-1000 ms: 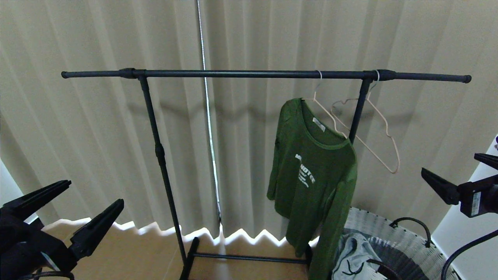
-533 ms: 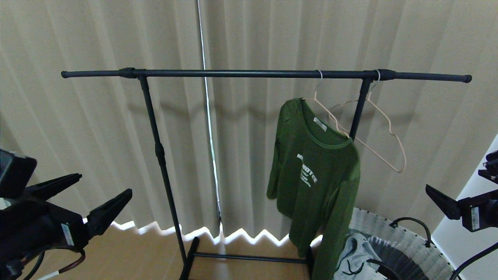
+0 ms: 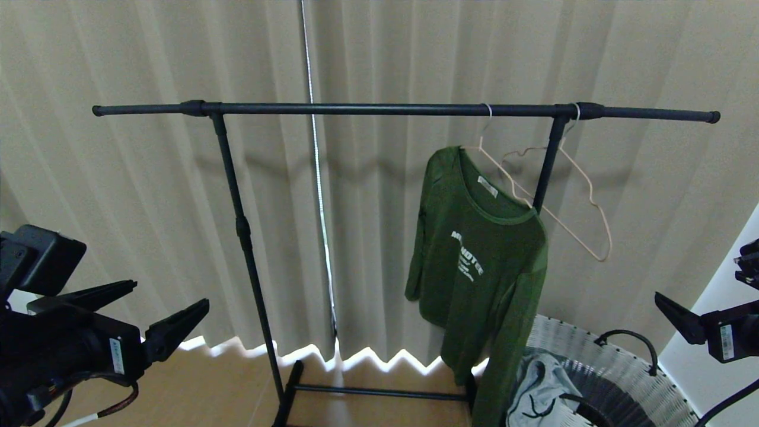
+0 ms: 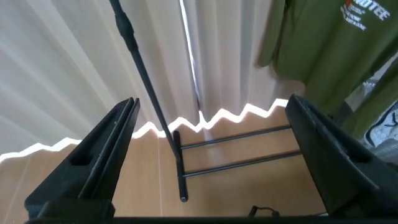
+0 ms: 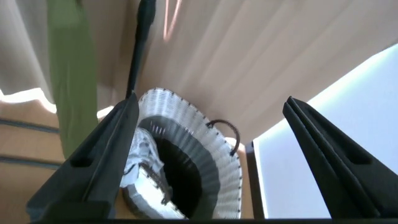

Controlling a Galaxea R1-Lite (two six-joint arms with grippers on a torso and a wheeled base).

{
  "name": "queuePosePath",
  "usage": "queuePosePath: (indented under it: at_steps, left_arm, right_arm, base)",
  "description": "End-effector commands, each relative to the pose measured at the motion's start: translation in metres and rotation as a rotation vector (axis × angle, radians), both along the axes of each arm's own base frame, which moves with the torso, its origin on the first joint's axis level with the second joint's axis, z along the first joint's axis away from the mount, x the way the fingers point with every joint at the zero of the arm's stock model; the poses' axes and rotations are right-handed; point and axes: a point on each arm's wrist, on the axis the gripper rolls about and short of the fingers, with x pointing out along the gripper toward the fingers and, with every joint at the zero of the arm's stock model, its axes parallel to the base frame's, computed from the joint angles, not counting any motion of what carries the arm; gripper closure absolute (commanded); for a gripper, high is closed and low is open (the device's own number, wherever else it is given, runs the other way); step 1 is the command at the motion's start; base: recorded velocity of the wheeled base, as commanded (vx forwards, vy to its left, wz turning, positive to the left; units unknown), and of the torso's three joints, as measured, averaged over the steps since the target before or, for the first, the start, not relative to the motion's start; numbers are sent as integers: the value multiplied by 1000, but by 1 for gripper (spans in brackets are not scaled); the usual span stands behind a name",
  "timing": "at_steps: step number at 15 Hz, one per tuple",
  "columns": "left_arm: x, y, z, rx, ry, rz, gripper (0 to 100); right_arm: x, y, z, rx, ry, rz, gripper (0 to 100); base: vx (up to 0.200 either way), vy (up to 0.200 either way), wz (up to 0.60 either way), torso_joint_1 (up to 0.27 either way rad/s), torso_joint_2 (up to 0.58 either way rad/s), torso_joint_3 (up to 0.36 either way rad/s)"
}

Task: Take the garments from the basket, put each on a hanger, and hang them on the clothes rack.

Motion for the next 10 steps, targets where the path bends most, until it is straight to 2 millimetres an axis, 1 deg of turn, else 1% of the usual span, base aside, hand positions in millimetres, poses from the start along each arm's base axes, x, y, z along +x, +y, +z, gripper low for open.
queuePosePath:
  at_steps: [1, 4, 7, 10]
  left_arm:
    - [-1, 0, -3, -13, 11, 4, 0]
    - [-4, 0, -8, -32, 27, -40, 0]
    - [-3, 0, -5, -36, 15, -45, 0]
    - [-9, 2, -3, -39, -6, -43, 0]
  right_arm:
    - [0, -1, -1, -5, 6, -6, 0]
    - [0, -4, -2, -27, 12, -19, 0]
    - [0, -6, -3, -28, 25, -33, 0]
    - [2, -8, -3, -43, 30, -42, 0]
  base:
    - [0, 0, 0, -139, 349, 193]
    - [0, 0, 0, -183, 439, 248]
    - [0, 0, 0, -191, 473, 274]
    - [0, 0, 0, -181, 458, 279]
